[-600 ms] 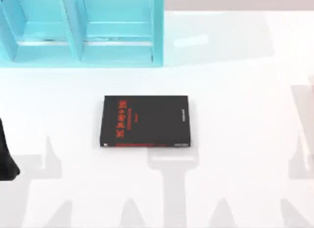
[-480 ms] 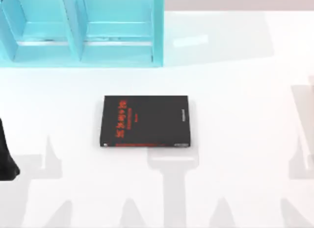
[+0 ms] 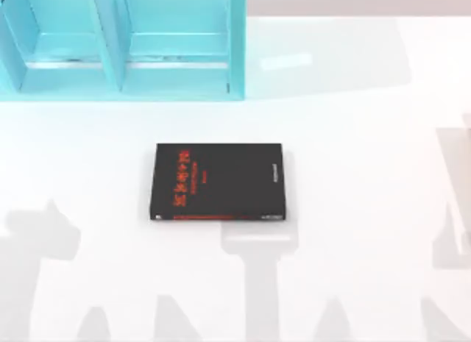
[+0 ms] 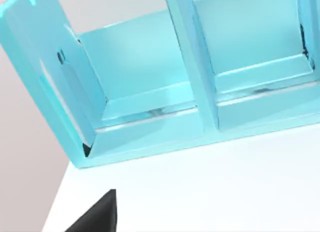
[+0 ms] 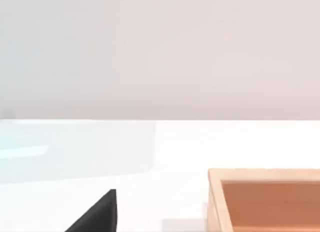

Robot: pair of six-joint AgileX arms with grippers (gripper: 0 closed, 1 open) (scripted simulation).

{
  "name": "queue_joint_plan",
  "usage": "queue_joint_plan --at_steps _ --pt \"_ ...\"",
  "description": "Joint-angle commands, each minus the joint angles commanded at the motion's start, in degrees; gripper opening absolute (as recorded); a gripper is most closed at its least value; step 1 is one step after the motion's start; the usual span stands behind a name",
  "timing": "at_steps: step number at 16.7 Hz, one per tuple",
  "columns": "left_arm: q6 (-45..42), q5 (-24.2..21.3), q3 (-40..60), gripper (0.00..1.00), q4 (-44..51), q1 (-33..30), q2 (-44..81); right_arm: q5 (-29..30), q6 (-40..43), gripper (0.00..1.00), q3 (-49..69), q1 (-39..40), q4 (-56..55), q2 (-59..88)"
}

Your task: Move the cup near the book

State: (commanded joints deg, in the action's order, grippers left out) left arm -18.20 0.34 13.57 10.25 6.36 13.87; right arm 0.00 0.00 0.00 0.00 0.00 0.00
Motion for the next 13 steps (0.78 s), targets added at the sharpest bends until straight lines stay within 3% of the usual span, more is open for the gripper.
queue_joint_plan --at_steps 5,13 --pt "-24.2 -0.1 16.9 1.00 13.2 7.8 18.3 0.0 0.0 1.00 0.0 0.0 0.0 0.0" --pt "-70.6 -0.3 46.4 1.00 37.7 22.2 53.8 0.0 0.0 1.00 0.0 0.0 0.0 0.0"
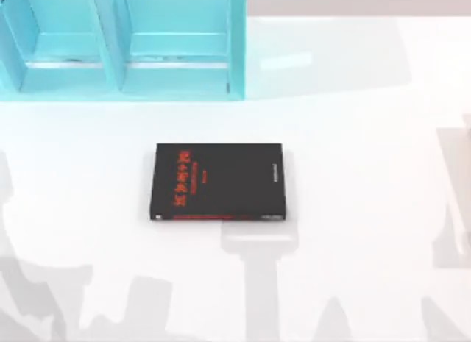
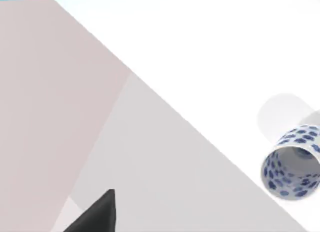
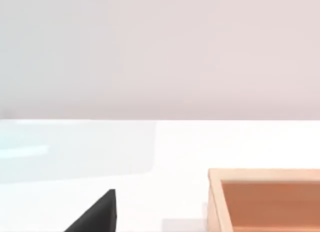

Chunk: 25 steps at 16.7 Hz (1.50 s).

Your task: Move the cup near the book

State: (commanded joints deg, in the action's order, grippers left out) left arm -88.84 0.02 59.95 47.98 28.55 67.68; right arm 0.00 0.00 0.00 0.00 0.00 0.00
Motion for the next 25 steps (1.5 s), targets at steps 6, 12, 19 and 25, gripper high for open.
queue_joint_plan --at_steps 6,12,19,25 --pt "-29.8 -0.1 17.0 1.00 15.5 9.1 23.1 0.0 0.0 1.00 0.0 0.0 0.0 0.0" --pt "-44.3 0.0 24.6 1.00 23.5 13.5 35.1 0.0 0.0 1.00 0.0 0.0 0.0 0.0" --pt "-44.6 0.0 23.8 1.00 22.6 13.4 35.6 0.0 0.0 1.00 0.0 0.0 0.0 0.0" --pt "-44.8 0.0 13.7 1.00 8.1 13.6 39.4 0.0 0.0 1.00 0.0 0.0 0.0 0.0"
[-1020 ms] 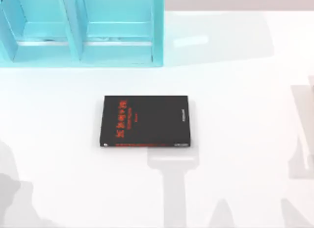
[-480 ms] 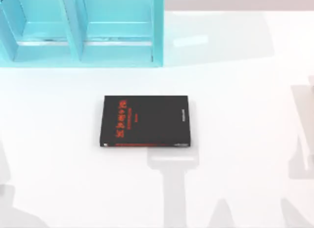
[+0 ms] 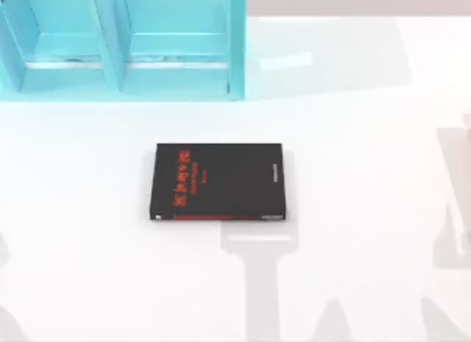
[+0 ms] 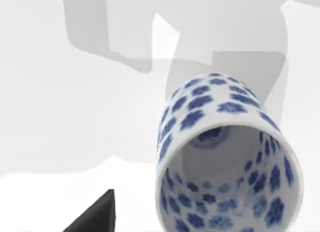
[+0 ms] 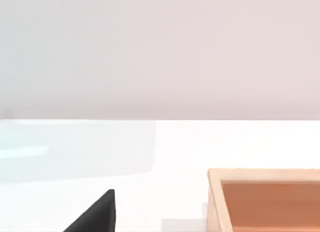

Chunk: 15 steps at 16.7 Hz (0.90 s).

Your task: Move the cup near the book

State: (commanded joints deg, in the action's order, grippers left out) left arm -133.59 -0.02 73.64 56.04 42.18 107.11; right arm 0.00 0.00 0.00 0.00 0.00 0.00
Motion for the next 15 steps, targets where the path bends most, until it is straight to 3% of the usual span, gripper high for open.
queue_joint_plan --at_steps 3,8,15 --pt "-0.2 0.0 -4.3 1.00 -5.5 0.2 1.6 0.0 0.0 1.00 0.0 0.0 0.0 0.0" --pt "-0.2 0.0 -4.9 1.00 -6.3 0.2 1.8 0.0 0.0 1.00 0.0 0.0 0.0 0.0" --pt "-0.2 0.0 -4.9 0.47 -6.3 0.2 1.8 0.0 0.0 1.00 0.0 0.0 0.0 0.0"
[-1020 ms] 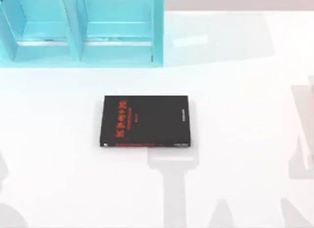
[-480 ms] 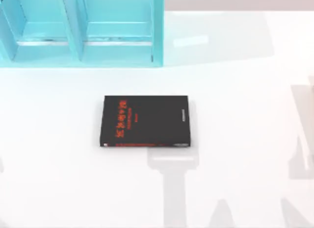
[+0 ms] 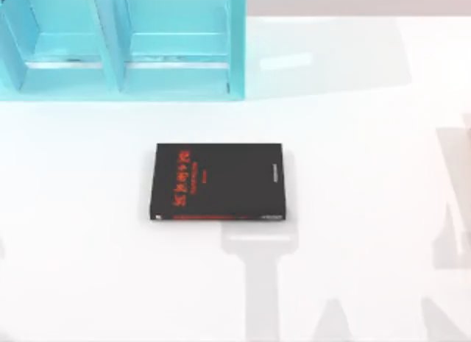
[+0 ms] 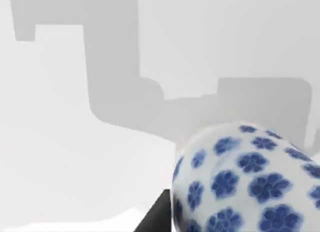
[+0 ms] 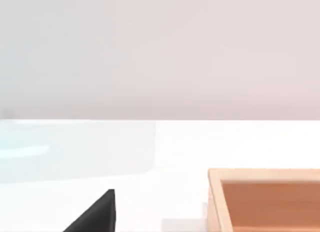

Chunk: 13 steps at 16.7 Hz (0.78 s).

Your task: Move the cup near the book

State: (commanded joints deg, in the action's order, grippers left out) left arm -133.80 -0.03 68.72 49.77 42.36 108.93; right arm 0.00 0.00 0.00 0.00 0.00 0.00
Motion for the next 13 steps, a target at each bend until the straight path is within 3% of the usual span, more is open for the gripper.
queue_joint_plan --at_steps 6,13 --pt "0.0 0.0 0.0 0.02 0.0 0.0 0.0 0.0 0.0 1.00 0.0 0.0 0.0 0.0" --pt "0.0 0.0 0.0 0.00 0.0 0.0 0.0 0.0 0.0 1.00 0.0 0.0 0.0 0.0"
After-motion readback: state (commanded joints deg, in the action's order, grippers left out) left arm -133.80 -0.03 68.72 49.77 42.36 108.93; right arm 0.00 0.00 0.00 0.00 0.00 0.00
